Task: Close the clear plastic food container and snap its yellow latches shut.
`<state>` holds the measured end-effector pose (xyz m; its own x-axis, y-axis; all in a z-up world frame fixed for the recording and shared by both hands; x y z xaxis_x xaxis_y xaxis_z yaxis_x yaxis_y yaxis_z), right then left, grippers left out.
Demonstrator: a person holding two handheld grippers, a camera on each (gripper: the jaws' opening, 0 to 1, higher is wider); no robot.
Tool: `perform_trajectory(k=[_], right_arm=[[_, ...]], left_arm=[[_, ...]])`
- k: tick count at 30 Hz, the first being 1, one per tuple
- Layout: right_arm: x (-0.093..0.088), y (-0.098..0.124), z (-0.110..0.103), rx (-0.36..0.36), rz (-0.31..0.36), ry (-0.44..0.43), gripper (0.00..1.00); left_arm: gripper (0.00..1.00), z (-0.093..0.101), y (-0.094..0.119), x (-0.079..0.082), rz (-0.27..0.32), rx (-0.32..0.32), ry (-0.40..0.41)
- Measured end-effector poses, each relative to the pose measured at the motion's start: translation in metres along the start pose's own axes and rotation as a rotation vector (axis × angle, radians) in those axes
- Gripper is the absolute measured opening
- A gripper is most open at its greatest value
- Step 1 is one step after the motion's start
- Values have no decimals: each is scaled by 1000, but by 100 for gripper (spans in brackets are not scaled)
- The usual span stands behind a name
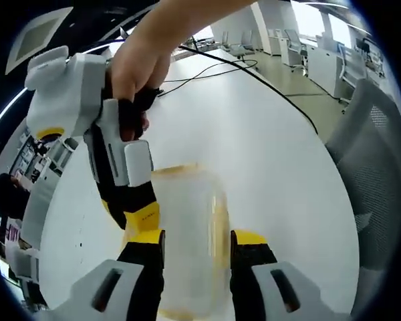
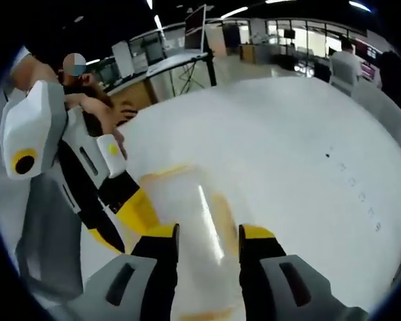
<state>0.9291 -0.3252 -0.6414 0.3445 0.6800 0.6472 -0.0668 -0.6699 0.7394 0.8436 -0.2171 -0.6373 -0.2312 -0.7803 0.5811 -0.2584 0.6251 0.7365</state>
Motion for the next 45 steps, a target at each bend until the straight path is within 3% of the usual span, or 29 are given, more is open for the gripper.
perform_trajectory(k=[32, 35, 39, 40, 45], right_arm=[[6, -12, 24, 290, -128, -90, 35], [9, -14, 29, 325, -164, -88, 34], [13, -21, 25, 372, -257, -1, 38], [17, -21, 27, 364, -260, -42, 38], [17, -22, 28, 367, -284, -20, 37]], left_arm=[[31, 7, -6, -1, -49, 50, -41], [31, 7, -6, -1, -53, 45, -41], [30, 6, -6, -1, -61, 41, -37], [30, 7, -5, -1, -62, 41, -40], [30, 6, -5, 0, -65, 41, -34]])
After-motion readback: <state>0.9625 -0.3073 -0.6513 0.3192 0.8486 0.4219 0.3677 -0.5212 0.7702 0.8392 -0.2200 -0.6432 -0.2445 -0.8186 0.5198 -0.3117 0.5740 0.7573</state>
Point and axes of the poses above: the point that each gripper's makers call its tool centre point, and the gripper's own axes: y roughly backward along the fingers, z roughly to its right, x roughly out of its top, the point moved 10 cm from there along y, roughly backward along the fingers
